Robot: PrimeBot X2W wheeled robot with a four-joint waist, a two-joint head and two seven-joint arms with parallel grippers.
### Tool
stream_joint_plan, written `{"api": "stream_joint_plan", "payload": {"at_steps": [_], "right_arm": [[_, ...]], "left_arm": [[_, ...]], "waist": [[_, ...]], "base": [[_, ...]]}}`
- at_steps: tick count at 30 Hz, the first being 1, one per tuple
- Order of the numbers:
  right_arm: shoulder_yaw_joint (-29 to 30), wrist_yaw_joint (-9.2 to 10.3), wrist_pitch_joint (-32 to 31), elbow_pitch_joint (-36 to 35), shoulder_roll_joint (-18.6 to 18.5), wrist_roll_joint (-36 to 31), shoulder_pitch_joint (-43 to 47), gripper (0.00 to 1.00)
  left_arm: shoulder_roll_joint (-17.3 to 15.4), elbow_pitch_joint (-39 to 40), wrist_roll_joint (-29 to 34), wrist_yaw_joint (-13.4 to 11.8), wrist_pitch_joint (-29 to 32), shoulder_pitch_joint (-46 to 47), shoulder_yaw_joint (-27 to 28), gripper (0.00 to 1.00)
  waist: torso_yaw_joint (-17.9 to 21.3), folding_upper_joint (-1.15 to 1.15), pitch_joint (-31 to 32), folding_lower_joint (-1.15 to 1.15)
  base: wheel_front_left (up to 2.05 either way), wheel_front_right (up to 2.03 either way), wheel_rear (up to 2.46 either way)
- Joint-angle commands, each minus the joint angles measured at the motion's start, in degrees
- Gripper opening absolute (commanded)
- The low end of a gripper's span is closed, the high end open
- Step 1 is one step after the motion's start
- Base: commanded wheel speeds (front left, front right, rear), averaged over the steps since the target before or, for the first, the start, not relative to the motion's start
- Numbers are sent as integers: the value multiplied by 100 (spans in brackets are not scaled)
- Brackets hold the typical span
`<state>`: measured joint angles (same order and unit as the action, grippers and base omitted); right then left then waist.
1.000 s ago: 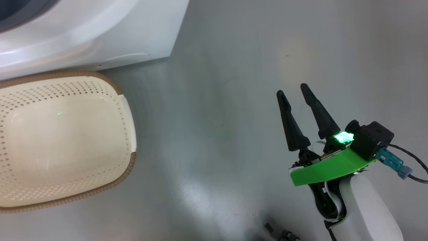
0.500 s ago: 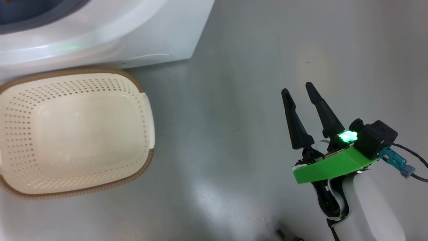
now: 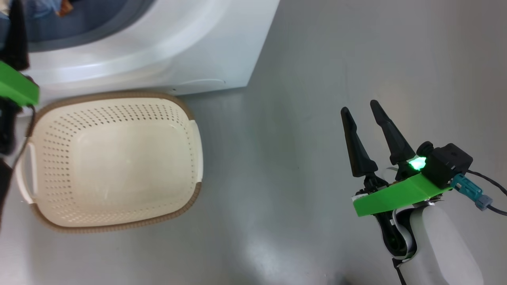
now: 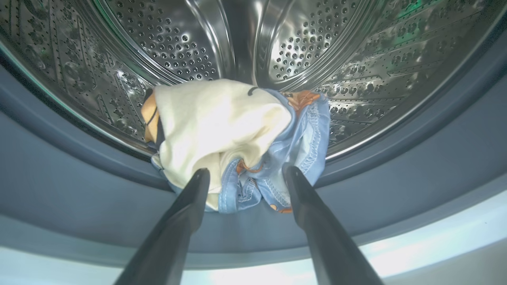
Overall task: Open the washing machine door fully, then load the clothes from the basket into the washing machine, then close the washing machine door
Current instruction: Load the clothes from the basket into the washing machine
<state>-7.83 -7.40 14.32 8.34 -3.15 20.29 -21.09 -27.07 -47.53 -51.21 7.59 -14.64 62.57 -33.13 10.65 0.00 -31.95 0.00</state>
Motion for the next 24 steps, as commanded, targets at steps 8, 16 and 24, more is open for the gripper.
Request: {"api": "stream_joint_plan", "payload": {"at_steps": [8,16,24], "right_arm": [[-1,-9,68,23,-51,-159,343,100],[81,-9,68,96,-222,-120,551,100],[179,-9,68,167,-387,-61,792,100]], "left_arm": [[151,778,796,-10,-35,-1144,1212,100],[490,1182,1178,-10,-35,-1904,1816,100],[712,1697,1623,-10,-36,-2710,2263,100]], "waist": [[-374,0,618,0],[-569,0,971,0],[-730,0,1373,0]], "base": [[0,0,0],[0,0,0],[0,0,0]]}}
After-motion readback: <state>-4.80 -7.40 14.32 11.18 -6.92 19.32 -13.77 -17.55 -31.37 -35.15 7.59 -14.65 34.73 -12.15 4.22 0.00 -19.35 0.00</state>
